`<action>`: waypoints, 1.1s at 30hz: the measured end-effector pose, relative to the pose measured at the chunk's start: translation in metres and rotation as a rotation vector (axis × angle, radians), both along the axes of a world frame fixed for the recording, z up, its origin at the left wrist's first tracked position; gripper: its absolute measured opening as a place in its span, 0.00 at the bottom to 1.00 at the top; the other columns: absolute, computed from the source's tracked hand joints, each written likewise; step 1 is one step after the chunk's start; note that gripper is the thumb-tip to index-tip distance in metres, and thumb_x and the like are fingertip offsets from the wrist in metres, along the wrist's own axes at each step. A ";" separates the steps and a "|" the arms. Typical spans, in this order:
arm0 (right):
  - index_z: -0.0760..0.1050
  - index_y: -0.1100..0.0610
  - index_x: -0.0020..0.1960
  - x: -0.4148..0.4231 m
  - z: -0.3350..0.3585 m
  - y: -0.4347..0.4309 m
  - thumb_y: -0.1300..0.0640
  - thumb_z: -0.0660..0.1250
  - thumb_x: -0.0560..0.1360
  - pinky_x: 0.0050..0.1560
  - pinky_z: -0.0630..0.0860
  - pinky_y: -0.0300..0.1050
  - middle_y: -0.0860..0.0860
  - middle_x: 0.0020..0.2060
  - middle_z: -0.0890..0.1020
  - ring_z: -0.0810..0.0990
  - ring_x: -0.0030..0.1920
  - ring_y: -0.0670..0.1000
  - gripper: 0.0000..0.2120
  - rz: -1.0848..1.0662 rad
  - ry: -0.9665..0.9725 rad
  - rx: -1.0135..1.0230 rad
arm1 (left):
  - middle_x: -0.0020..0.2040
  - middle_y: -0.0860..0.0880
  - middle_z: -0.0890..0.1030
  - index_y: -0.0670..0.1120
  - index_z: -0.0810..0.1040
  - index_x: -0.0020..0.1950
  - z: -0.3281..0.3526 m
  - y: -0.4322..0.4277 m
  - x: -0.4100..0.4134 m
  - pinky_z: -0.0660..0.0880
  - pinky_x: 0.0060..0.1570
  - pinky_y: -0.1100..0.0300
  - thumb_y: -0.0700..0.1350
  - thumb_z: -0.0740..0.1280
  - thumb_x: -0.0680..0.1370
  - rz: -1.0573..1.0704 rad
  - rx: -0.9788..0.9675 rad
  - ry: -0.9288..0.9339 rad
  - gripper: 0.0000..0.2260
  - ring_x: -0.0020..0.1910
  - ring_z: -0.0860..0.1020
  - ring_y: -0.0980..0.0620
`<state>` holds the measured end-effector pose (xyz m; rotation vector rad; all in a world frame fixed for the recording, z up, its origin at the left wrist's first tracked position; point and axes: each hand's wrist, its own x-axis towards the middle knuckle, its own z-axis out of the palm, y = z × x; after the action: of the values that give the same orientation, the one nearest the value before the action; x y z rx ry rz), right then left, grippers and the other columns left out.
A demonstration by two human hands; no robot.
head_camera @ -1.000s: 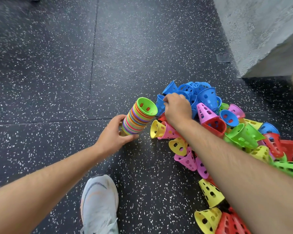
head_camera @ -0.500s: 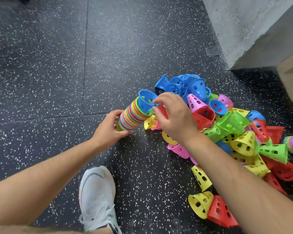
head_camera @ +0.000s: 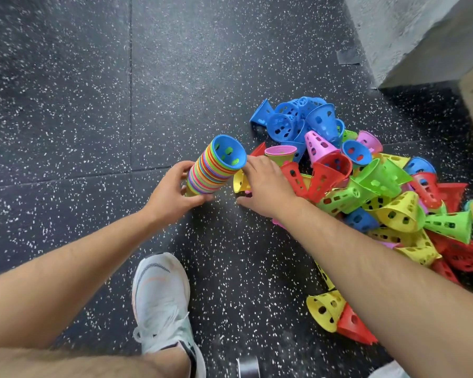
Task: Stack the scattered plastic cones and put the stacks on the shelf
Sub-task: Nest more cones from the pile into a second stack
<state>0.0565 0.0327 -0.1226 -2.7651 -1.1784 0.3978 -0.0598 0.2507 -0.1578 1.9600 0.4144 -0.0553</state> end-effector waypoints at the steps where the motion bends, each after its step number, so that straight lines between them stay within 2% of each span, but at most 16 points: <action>1: 0.64 0.53 0.72 0.001 -0.004 0.003 0.41 0.74 0.70 0.76 0.58 0.52 0.51 0.70 0.68 0.65 0.70 0.56 0.37 0.022 -0.012 -0.026 | 0.63 0.58 0.79 0.56 0.75 0.66 0.000 0.000 0.000 0.76 0.61 0.61 0.46 0.84 0.69 0.005 -0.004 -0.004 0.29 0.64 0.76 0.63; 4: 0.68 0.54 0.69 0.002 -0.011 0.009 0.46 0.74 0.71 0.73 0.60 0.50 0.51 0.65 0.72 0.68 0.66 0.55 0.31 0.032 -0.036 -0.023 | 0.63 0.58 0.79 0.57 0.75 0.66 0.000 0.002 -0.001 0.75 0.60 0.62 0.48 0.84 0.69 0.008 -0.009 -0.003 0.29 0.63 0.75 0.65; 7: 0.70 0.54 0.66 0.003 -0.014 0.012 0.47 0.74 0.72 0.70 0.63 0.48 0.49 0.61 0.75 0.70 0.63 0.54 0.27 -0.007 -0.006 0.062 | 0.63 0.59 0.79 0.55 0.75 0.67 -0.001 0.002 -0.001 0.75 0.61 0.60 0.48 0.83 0.69 0.007 -0.008 0.004 0.30 0.64 0.75 0.64; 10: 0.72 0.56 0.66 0.007 -0.009 0.008 0.46 0.73 0.73 0.68 0.66 0.49 0.50 0.60 0.75 0.71 0.62 0.52 0.25 -0.132 0.058 0.262 | 0.63 0.60 0.79 0.55 0.75 0.67 -0.001 0.002 -0.003 0.76 0.62 0.60 0.47 0.84 0.69 0.007 -0.010 -0.005 0.30 0.64 0.76 0.63; 13: 0.74 0.62 0.65 0.006 0.000 -0.001 0.53 0.74 0.73 0.68 0.68 0.51 0.55 0.61 0.76 0.73 0.64 0.55 0.24 -0.254 0.087 0.498 | 0.61 0.63 0.79 0.58 0.74 0.65 0.000 0.001 -0.005 0.76 0.60 0.62 0.47 0.84 0.69 0.016 -0.008 -0.017 0.29 0.63 0.76 0.64; 16: 0.74 0.64 0.65 0.001 0.012 -0.014 0.59 0.72 0.73 0.68 0.68 0.45 0.56 0.61 0.75 0.73 0.64 0.52 0.22 -0.396 0.062 0.663 | 0.60 0.66 0.79 0.61 0.74 0.63 0.001 0.001 -0.006 0.76 0.57 0.66 0.45 0.83 0.70 0.034 -0.018 -0.027 0.29 0.62 0.76 0.67; 20: 0.76 0.63 0.64 0.005 0.032 -0.024 0.58 0.73 0.73 0.68 0.68 0.38 0.55 0.61 0.76 0.71 0.62 0.45 0.21 -0.536 0.004 0.799 | 0.60 0.65 0.79 0.61 0.74 0.63 0.002 0.001 -0.004 0.74 0.54 0.73 0.46 0.83 0.70 0.050 -0.025 -0.027 0.28 0.62 0.76 0.67; 24: 0.77 0.63 0.62 0.003 0.055 -0.018 0.58 0.75 0.72 0.66 0.68 0.36 0.55 0.60 0.77 0.74 0.62 0.47 0.20 -0.461 -0.053 0.917 | 0.59 0.67 0.78 0.62 0.74 0.63 0.002 0.000 -0.003 0.76 0.56 0.66 0.47 0.83 0.70 0.031 0.008 -0.018 0.28 0.61 0.75 0.68; 26: 0.77 0.62 0.62 0.000 0.062 -0.012 0.57 0.75 0.72 0.66 0.70 0.40 0.53 0.60 0.77 0.74 0.62 0.48 0.21 -0.355 -0.035 0.917 | 0.60 0.65 0.79 0.59 0.74 0.65 0.001 -0.001 -0.002 0.77 0.58 0.62 0.48 0.83 0.70 0.024 0.023 -0.014 0.28 0.62 0.76 0.67; 29: 0.71 0.56 0.70 -0.003 0.060 -0.008 0.45 0.73 0.71 0.68 0.71 0.48 0.46 0.64 0.74 0.71 0.66 0.47 0.32 -0.241 0.051 0.768 | 0.62 0.60 0.80 0.56 0.75 0.67 0.000 -0.001 0.000 0.78 0.61 0.55 0.49 0.84 0.69 0.018 0.017 -0.011 0.30 0.63 0.77 0.63; 31: 0.65 0.53 0.73 -0.003 0.050 -0.013 0.41 0.69 0.71 0.69 0.69 0.51 0.46 0.67 0.73 0.70 0.67 0.48 0.35 -0.263 0.086 0.694 | 0.61 0.61 0.80 0.56 0.75 0.67 -0.001 -0.001 0.001 0.78 0.62 0.54 0.50 0.84 0.69 0.018 0.020 -0.009 0.30 0.63 0.76 0.63; 33: 0.65 0.52 0.74 -0.003 0.037 -0.020 0.42 0.66 0.71 0.70 0.67 0.53 0.47 0.67 0.73 0.70 0.68 0.50 0.34 -0.311 0.082 0.611 | 0.61 0.63 0.79 0.57 0.74 0.66 -0.001 0.000 0.000 0.78 0.62 0.55 0.50 0.84 0.69 0.020 0.019 -0.007 0.30 0.63 0.76 0.65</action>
<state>0.0531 0.0132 -0.0857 -2.3058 -0.6792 0.0910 -0.0597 0.2510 -0.1593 1.9744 0.4315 -0.0322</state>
